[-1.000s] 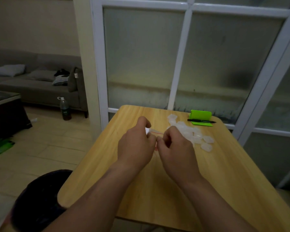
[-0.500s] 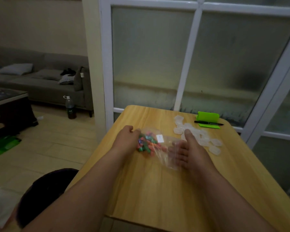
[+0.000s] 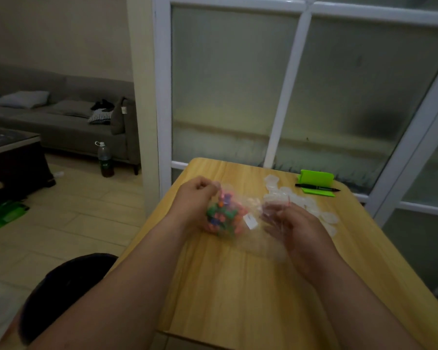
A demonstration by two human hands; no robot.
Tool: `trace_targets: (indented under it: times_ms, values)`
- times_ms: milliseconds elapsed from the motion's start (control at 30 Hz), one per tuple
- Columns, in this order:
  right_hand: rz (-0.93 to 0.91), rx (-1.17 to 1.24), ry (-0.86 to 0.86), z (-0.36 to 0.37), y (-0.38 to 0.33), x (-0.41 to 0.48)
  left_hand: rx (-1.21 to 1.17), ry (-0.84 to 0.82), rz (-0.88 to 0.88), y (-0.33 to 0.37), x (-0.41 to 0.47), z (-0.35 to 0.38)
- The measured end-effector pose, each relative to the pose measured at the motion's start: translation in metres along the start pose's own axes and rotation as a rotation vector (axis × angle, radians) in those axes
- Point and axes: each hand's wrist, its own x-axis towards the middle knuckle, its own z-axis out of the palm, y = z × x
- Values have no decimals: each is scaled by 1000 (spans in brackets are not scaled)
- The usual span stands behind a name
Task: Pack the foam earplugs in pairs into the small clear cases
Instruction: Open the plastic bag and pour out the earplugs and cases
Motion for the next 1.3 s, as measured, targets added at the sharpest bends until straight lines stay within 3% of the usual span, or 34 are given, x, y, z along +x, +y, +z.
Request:
trace_targets:
  times_ms: [100, 367, 633, 733, 933, 1133, 1300]
  values:
    - [0, 130, -33, -2, -4, -2, -60, -15, 170, 17, -8, -4]
    - [117, 275, 10, 0, 3, -3, 25, -112, 313, 25, -17, 3]
    - [164, 267, -33, 2, 7, -3, 69, 3, 87, -14, -1, -3]
    - [105, 100, -92, 1, -1, -8, 88, -44, 17, -17, 3, -17]
    - [-152, -552, -189, -11, 16, 1, 554, -199, 47, -25, -6, -38]
    - [-366, -848, -263, 7, 14, -4, 442, -99, 151, -27, -5, -22]
    - [-379, -970, -328, 14, 19, -2, 477, -96, 189, -31, -2, -11]
